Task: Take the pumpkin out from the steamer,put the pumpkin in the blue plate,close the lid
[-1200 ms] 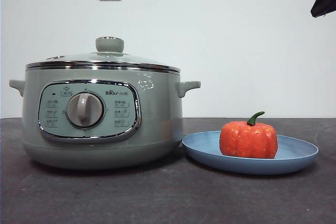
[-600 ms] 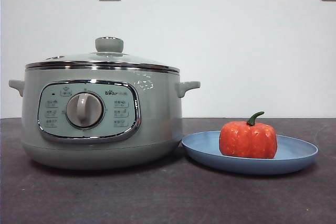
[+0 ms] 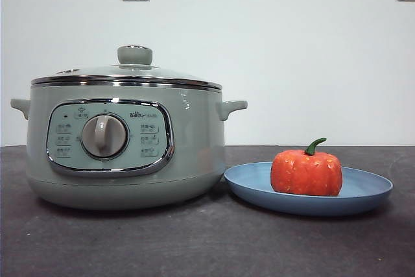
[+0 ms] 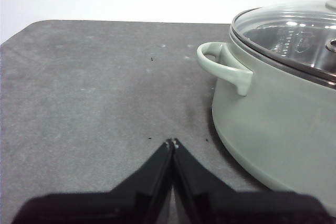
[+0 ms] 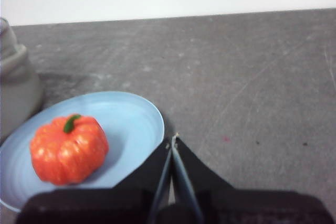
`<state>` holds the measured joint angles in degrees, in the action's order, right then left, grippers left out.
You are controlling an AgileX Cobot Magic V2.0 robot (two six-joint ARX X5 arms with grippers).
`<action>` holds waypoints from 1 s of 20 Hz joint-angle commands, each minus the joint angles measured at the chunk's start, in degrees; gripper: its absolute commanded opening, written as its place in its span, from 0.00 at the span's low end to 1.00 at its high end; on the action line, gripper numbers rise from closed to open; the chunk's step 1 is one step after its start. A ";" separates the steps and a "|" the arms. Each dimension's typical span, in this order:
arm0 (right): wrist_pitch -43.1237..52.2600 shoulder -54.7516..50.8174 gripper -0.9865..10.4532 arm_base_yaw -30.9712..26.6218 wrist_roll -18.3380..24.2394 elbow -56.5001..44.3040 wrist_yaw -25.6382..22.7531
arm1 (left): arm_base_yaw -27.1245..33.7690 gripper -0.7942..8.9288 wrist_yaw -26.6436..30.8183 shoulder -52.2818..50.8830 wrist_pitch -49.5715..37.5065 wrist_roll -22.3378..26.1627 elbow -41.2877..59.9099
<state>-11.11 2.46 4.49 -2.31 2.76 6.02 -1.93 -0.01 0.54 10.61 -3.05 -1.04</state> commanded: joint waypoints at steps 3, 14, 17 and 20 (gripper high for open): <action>0.87 -2.40 0.09 -0.04 0.33 -2.32 -0.02 | 0.13 0.08 -0.26 -0.04 -0.24 -0.15 0.90; 3.63 -2.12 0.09 0.02 -12.11 -2.16 -2.14 | 0.13 0.08 -0.28 -0.04 -0.24 -0.15 0.90; 2.84 -2.10 0.09 0.02 -13.25 -2.16 -2.03 | 0.13 0.08 -0.26 -0.04 -0.24 -0.15 0.90; 1.22 -2.10 0.09 0.02 -13.25 -2.16 -2.03 | 0.13 0.08 -0.28 -0.04 -0.24 -0.15 0.90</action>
<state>-9.91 0.40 4.49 -13.69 1.15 4.27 -1.93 -0.03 0.54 10.61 -3.05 -1.04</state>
